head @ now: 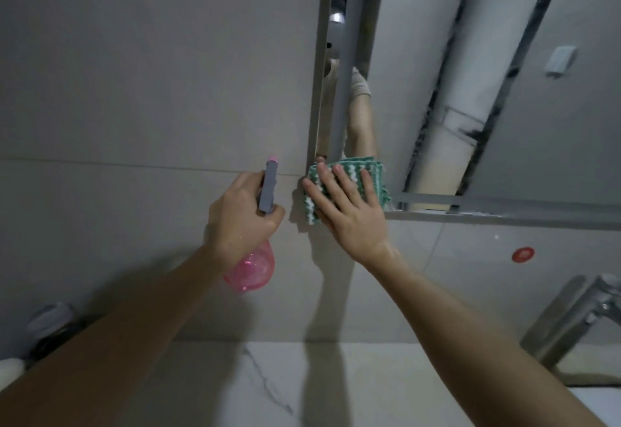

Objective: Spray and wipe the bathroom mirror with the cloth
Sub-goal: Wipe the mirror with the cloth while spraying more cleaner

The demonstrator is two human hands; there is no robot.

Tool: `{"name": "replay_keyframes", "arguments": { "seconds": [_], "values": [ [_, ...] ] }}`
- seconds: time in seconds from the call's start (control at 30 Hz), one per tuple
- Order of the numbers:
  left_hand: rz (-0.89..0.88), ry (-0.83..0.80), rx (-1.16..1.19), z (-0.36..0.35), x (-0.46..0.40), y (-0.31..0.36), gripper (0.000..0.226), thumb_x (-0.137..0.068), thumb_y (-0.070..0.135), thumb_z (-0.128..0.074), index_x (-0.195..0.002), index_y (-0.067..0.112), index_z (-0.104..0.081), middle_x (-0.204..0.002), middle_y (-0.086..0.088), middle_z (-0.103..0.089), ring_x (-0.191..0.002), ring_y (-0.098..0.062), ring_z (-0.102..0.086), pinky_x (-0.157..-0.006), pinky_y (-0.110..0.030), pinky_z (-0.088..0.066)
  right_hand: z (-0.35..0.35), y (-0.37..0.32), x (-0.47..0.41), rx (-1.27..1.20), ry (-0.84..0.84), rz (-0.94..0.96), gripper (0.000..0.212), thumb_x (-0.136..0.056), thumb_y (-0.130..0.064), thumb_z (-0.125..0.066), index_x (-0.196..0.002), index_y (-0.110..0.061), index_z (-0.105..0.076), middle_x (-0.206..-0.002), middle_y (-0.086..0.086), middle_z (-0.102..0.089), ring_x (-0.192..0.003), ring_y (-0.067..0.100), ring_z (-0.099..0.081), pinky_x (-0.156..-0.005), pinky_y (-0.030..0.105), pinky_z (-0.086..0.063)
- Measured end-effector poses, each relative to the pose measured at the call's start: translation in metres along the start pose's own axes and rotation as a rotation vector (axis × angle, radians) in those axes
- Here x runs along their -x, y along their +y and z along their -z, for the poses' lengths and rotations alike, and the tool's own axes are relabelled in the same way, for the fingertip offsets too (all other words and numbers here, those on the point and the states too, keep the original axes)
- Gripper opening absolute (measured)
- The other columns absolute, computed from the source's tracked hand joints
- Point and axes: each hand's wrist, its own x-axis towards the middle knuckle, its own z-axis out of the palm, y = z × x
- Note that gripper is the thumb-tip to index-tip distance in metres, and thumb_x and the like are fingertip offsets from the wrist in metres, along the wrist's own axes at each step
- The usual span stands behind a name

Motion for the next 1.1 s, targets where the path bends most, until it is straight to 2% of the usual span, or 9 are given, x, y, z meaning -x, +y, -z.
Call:
{"name": "replay_keyframes", "arguments": {
  "seconds": [0.1,0.2,0.33,0.5,0.67,0.8,0.9,0.97,1.1],
  "values": [
    [0.011,0.001,0.028,-0.005,0.006,0.012,0.032,-0.075,0.021,-0.062,-0.107,0.019,-0.062,-0.104,-0.003,-0.063,-0.089,-0.029,-0.061,-0.076,-0.035,-0.048,0.002,0.017,0.010,-0.020,-0.016,0.117,0.050,-0.097,-0.022,-0.046,-0.146,-0.025,-0.035,-0.152,0.003,-0.031,-0.141,0.021,-0.027,-0.113,0.050,-0.024],
    [-0.026,-0.009,0.030,-0.013,0.012,0.029,0.035,-0.074,0.028,-0.058,-0.108,0.019,-0.061,-0.103,-0.001,-0.062,-0.088,-0.026,-0.061,-0.077,-0.036,-0.051,0.005,0.043,0.025,-0.013,-0.026,0.191,0.058,-0.092,-0.015,-0.051,-0.146,-0.024,-0.034,-0.153,0.002,-0.030,-0.142,0.021,-0.025,-0.115,0.048,-0.019],
    [-0.012,0.035,0.027,-0.030,0.023,0.064,0.012,-0.077,0.026,-0.060,-0.086,0.027,-0.053,-0.078,0.008,-0.052,-0.066,-0.015,-0.052,-0.059,-0.029,-0.041,0.014,0.093,0.049,-0.014,-0.009,0.182,0.061,-0.091,-0.015,-0.056,-0.147,-0.024,-0.033,-0.153,0.003,-0.030,-0.142,0.021,-0.025,-0.115,0.047,-0.020],
    [-0.008,0.040,-0.004,-0.072,0.032,0.117,0.013,-0.070,0.032,-0.051,-0.081,0.029,-0.045,-0.072,0.011,-0.043,-0.059,-0.009,-0.045,-0.053,-0.026,-0.036,0.029,0.160,0.091,-0.025,-0.013,0.152,0.052,-0.098,-0.024,-0.048,-0.147,-0.025,-0.031,-0.153,0.004,-0.029,-0.142,0.021,-0.024,-0.113,0.048,-0.024],
    [-0.050,0.026,-0.053,-0.117,0.037,0.171,0.017,-0.078,0.021,-0.063,-0.090,0.022,-0.051,-0.079,0.009,-0.044,-0.067,-0.017,-0.049,-0.059,-0.029,-0.038,0.039,0.225,0.138,0.010,-0.031,0.127,0.053,-0.099,-0.027,-0.048,-0.148,-0.026,-0.029,-0.154,0.004,-0.027,-0.143,0.022,-0.023,-0.113,0.048,-0.024],
    [-0.094,0.039,-0.039,-0.144,0.038,0.203,0.017,-0.069,0.031,-0.053,-0.083,0.026,-0.045,-0.079,0.005,-0.047,-0.064,-0.018,-0.047,-0.055,-0.027,-0.034,0.044,0.262,0.162,0.025,-0.045,0.129,0.054,-0.099,-0.028,-0.049,-0.148,-0.026,-0.028,-0.154,0.004,-0.026,-0.143,0.022,-0.023,-0.113,0.049,-0.025],
    [-0.073,0.017,-0.028,-0.160,0.040,0.219,0.015,-0.070,0.031,-0.052,-0.079,0.027,-0.042,-0.076,0.006,-0.043,-0.062,-0.016,-0.044,-0.052,-0.027,-0.033,0.046,0.277,0.176,0.036,-0.056,0.104,0.058,-0.097,-0.028,-0.053,-0.149,-0.027,-0.027,-0.155,0.004,-0.024,-0.143,0.022,-0.021,-0.114,0.049,-0.023],
    [-0.059,-0.001,-0.029,-0.166,0.041,0.224,0.015,-0.075,0.027,-0.057,-0.083,0.026,-0.045,-0.079,0.005,-0.045,-0.066,-0.019,-0.048,-0.057,-0.032,-0.042,0.048,0.283,0.182,0.038,-0.066,0.093,0.062,-0.095,-0.027,-0.057,-0.149,-0.027,-0.026,-0.156,0.004,-0.023,-0.144,0.022,-0.021,-0.114,0.049,-0.022],
    [-0.007,0.017,-0.019,-0.164,0.039,0.223,0.017,-0.078,0.015,-0.064,-0.086,0.024,-0.050,-0.080,0.007,-0.047,-0.069,-0.020,-0.051,-0.059,-0.032,-0.043,0.049,0.283,0.179,0.024,-0.053,0.084,0.055,-0.098,-0.032,-0.051,-0.148,-0.027,-0.029,-0.155,0.004,-0.026,-0.142,0.023,-0.024,-0.113,0.049,-0.024]
  ]
}}
